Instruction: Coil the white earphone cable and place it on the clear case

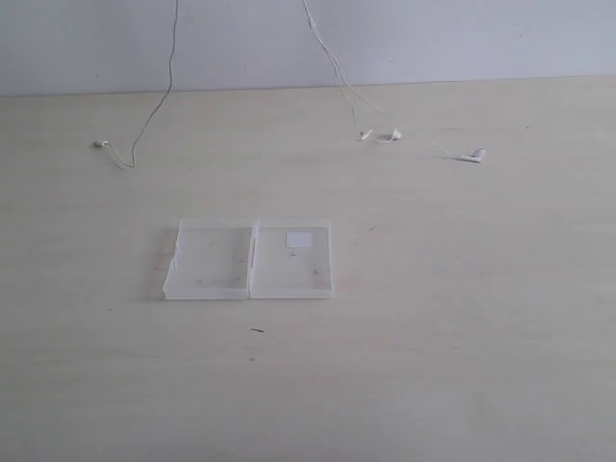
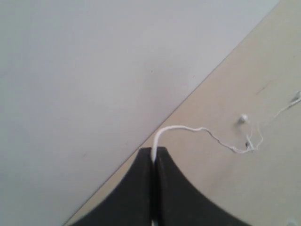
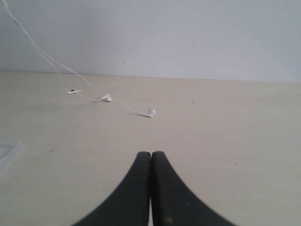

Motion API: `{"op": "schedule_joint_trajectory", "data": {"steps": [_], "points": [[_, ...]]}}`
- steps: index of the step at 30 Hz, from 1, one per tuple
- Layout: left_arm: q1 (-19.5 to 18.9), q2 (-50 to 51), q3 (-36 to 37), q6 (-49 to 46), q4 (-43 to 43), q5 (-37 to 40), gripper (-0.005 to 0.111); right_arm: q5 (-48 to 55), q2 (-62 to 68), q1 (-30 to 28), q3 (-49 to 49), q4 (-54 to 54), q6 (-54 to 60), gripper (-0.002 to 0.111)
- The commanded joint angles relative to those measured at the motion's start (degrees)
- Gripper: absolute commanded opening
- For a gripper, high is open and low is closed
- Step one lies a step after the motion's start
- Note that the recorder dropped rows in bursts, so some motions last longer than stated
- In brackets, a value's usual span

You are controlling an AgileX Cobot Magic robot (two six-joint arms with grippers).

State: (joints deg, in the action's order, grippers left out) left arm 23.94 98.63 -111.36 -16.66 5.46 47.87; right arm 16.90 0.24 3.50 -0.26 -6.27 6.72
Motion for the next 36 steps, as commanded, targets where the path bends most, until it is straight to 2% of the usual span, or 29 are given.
{"op": "schedule_joint_trajectory", "data": {"steps": [1,18,28,32,36], "points": [[-0.09,-5.14,0.77,-0.77,-3.56,-0.14,0.0,-0.46,-0.24,-0.23,0.26,0.12,0.07,0.0],[-0.09,-15.98,0.77,-1.05,-8.68,-0.95,0.0,-0.46,-0.24,-0.23,0.26,0.12,0.07,0.0],[-0.09,-20.89,0.77,-3.62,-19.86,-8.47,0.0,-0.46,-0.24,-0.23,0.26,0.12,0.07,0.0],[-0.09,-21.92,0.77,-6.09,-24.65,-7.95,0.0,-0.46,-0.24,-0.23,0.26,0.12,0.07,0.0],[-0.09,-22.38,0.77,-7.34,-25.21,-5.63,0.0,-0.46,-0.24,-0.23,0.26,0.12,0.07,0.0]]}}
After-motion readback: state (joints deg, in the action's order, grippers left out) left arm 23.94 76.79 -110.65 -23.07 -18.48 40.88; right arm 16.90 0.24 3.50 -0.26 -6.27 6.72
